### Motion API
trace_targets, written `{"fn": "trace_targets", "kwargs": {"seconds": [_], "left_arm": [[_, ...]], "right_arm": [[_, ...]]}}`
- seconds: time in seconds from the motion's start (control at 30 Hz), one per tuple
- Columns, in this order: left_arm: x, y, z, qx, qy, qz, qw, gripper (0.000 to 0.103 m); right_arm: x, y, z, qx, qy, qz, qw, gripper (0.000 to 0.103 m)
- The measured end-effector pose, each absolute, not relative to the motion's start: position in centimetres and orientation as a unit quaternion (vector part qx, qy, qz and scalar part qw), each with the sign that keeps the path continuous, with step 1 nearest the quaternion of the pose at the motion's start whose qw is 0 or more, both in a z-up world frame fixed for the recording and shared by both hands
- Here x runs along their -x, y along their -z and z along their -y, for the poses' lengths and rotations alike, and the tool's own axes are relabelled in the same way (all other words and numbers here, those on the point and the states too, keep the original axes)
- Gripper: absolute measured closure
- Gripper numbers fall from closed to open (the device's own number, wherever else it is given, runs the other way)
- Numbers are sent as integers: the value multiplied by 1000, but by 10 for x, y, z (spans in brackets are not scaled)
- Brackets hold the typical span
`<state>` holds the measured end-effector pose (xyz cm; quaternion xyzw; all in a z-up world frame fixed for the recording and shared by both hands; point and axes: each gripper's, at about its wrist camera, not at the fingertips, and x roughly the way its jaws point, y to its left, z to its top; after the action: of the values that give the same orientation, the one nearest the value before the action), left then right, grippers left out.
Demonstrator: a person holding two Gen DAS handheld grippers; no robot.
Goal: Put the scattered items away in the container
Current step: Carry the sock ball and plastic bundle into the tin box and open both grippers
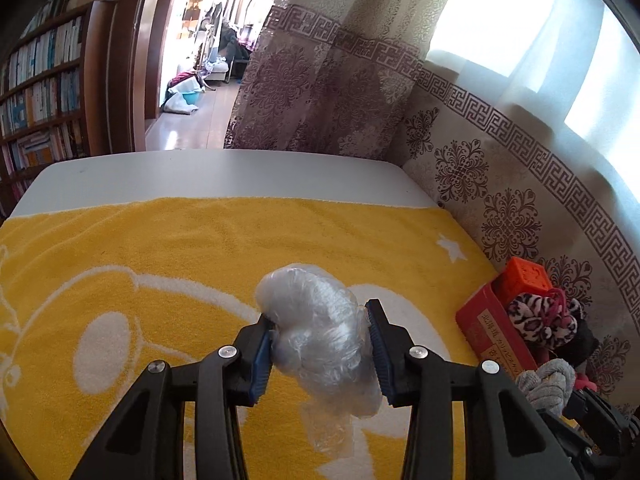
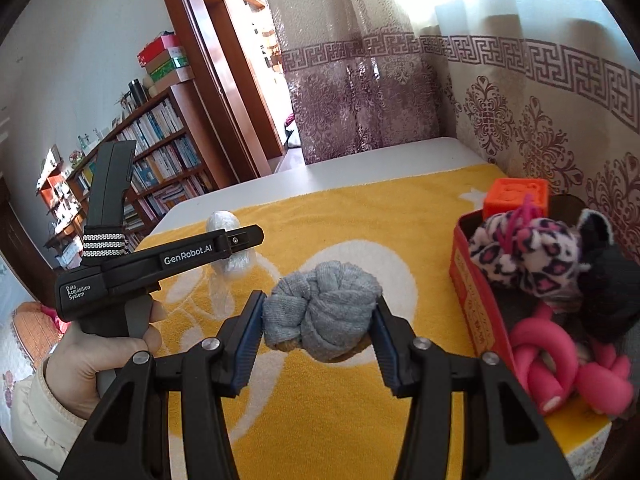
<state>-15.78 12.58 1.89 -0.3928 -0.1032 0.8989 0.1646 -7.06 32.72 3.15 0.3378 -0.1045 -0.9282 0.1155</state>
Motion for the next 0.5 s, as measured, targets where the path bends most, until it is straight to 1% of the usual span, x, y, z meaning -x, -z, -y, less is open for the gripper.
{"fn": "trace_targets", "kwargs": {"seconds": [0.27,0.43,0.5], "left_arm": [[116,-55,-194,369,-889,79,258,59],[92,-65,-247,362,-872,52,325,59],[87,-66,-261,359,-870,43,336,59]], "right_arm": [[16,-70,-399,-273,952,131,44,48],[-15,-77,-450,-251,957,145,-27,48],[-24,-75,-466,-250,955,153,-46,48]]}}
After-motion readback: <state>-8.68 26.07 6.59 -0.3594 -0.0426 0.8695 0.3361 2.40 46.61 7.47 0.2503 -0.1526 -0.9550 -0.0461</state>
